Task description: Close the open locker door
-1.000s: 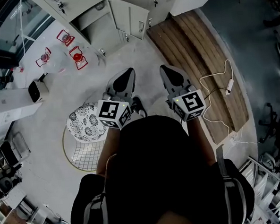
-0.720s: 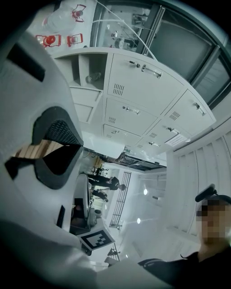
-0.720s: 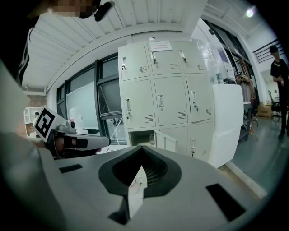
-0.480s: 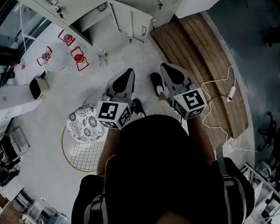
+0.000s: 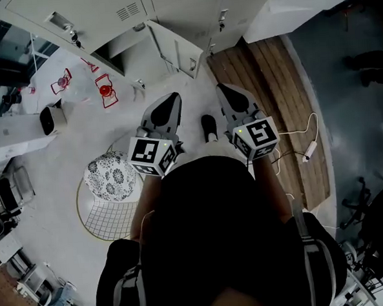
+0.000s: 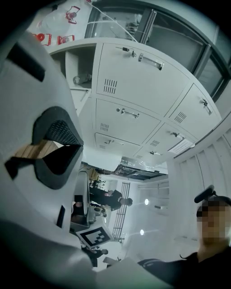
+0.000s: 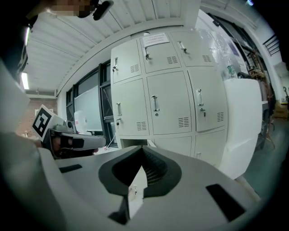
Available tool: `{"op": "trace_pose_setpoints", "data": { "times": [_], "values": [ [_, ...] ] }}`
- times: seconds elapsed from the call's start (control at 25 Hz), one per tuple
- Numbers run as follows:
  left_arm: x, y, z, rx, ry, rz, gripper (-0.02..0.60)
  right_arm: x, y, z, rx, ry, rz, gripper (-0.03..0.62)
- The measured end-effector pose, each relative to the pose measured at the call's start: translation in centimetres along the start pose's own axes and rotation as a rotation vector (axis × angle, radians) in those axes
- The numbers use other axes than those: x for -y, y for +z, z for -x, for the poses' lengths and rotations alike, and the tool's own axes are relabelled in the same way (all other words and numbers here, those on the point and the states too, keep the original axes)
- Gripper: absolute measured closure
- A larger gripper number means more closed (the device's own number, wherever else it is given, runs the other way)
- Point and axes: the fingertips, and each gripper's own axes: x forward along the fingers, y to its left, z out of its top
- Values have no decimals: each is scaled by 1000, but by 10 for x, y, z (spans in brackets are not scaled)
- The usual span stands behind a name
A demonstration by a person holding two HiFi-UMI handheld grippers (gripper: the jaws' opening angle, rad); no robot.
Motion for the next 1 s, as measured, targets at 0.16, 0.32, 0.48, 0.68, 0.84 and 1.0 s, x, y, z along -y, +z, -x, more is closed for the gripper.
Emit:
{"op": "trace_pose_setpoints", "data": {
  "times": [0.16, 0.32, 0.48, 0.68, 0.84, 1.0],
  "values": [
    [1, 8, -32, 8, 24, -5, 563, 31, 5, -12, -12, 26, 7, 591],
    [5, 11, -60, 14, 61, 3, 563, 61, 1, -19, -35, 64, 14, 591],
    [11, 11, -87, 24, 90, 2, 563, 91, -5, -27, -55, 94, 27, 591],
    [11, 13, -109, 24, 141, 9, 563, 116, -13, -42, -89, 148, 35, 591],
    [15, 13, -122, 14, 175, 7, 563, 134, -29, -55, -125, 184, 39, 591],
    [14, 11, -126, 4, 208, 7, 563, 144, -50, -73, -159, 223, 46, 591]
  ]
}}
